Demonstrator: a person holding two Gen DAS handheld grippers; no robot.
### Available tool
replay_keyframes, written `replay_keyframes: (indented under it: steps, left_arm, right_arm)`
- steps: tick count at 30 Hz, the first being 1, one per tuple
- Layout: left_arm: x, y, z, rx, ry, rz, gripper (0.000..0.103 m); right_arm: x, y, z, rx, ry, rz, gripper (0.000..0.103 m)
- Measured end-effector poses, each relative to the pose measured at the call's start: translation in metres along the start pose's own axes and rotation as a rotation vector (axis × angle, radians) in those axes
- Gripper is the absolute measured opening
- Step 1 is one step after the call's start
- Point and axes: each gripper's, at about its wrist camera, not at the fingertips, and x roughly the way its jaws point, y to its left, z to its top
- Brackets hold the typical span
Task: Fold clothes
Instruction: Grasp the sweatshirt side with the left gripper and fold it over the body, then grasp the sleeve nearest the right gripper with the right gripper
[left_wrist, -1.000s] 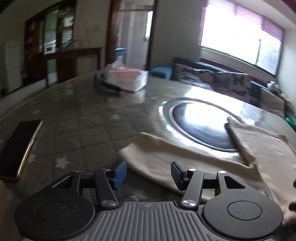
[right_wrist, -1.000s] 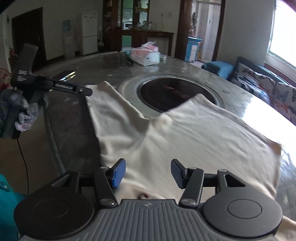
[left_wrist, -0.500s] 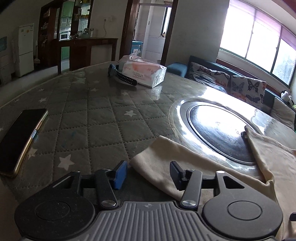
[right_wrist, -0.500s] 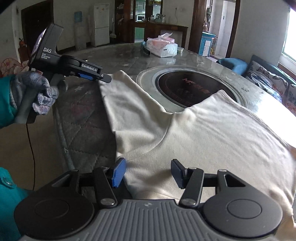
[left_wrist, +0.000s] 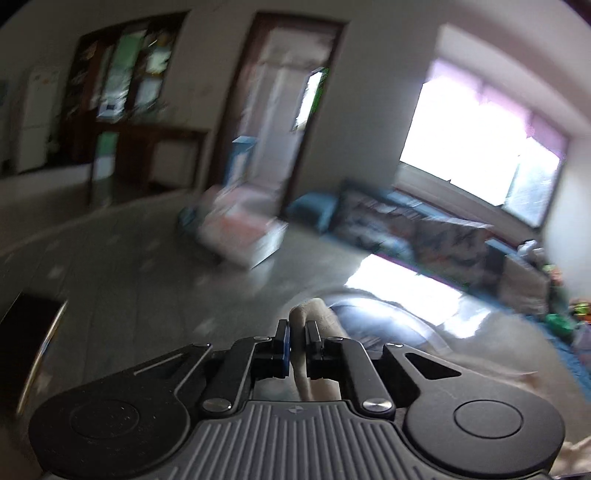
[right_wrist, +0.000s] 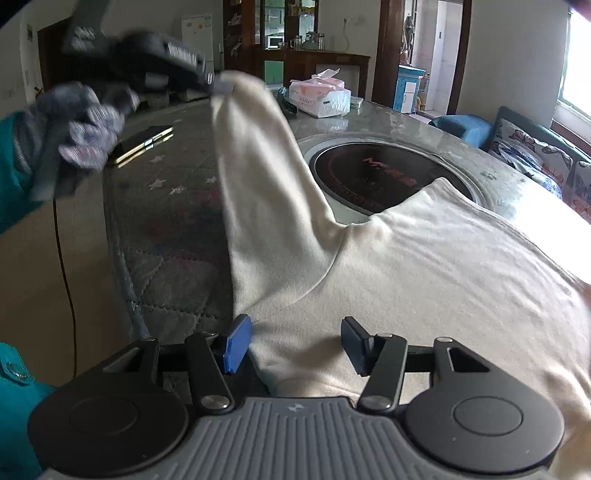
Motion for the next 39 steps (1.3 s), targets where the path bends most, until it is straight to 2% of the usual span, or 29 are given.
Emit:
replay_keyframes:
  steps: [4, 10, 16, 18, 19, 20, 21, 24, 26, 28, 32, 36, 39]
  left_arm:
    - [-0.019, -0.04, 0.01, 0.043, -0.04, -0.12, 0.008]
    - [-0.033, -0.104, 0.0, 0.1, -0.012, -0.325, 0.008]
    - [-0.019, -0.162, -0.031, 0.166, 0.099, -0.515, 0.012]
    - [-0.013, -0.178, -0.046, 0.202, 0.153, -0.577, 0.017]
    - [-0.011, -0.183, -0.054, 0.227, 0.18, -0.597, 0.027]
    - [-0.01, -0.186, -0.061, 0.255, 0.201, -0.596, 0.036]
    - [-0.009, -0.187, -0.067, 0.28, 0.217, -0.593, 0.04]
    - [-0.005, -0.169, -0.078, 0.304, 0.248, -0.563, 0.042]
    - [0.0, -0.147, -0.081, 0.32, 0.25, -0.494, 0.043]
    - [0.007, -0.123, -0.083, 0.331, 0.255, -0.391, 0.042]
    - [0.028, -0.082, -0.088, 0.266, 0.316, -0.266, 0.042]
    - [0.036, -0.066, -0.093, 0.196, 0.385, -0.273, 0.042]
    - [0.032, -0.066, -0.097, 0.185, 0.399, -0.277, 0.04]
  right_arm:
    - [-0.01, -0.005, 0.0, 0.014, -0.029, -0.013, 0.055]
    - [-0.036, -0.031, -0.005, 0.084, -0.072, -0.085, 0.055]
    - [-0.057, -0.067, -0.026, 0.213, -0.071, -0.194, 0.055]
    - [-0.064, -0.077, -0.036, 0.248, -0.065, -0.229, 0.055]
    - [-0.067, -0.082, -0.04, 0.266, -0.06, -0.246, 0.055]
    - [-0.07, -0.087, -0.045, 0.285, -0.055, -0.263, 0.055]
    - [-0.073, -0.092, -0.05, 0.303, -0.049, -0.278, 0.055]
    - [-0.085, -0.101, -0.063, 0.338, -0.034, -0.307, 0.055]
    - [-0.093, -0.106, -0.068, 0.347, -0.025, -0.316, 0.055]
    - [-0.1, -0.108, -0.071, 0.347, -0.03, -0.32, 0.055]
    - [-0.106, -0.113, -0.066, 0.376, -0.076, -0.302, 0.054]
    - [-0.087, -0.115, -0.055, 0.388, -0.081, -0.265, 0.052]
    - [-0.066, -0.116, -0.05, 0.381, -0.06, -0.25, 0.049]
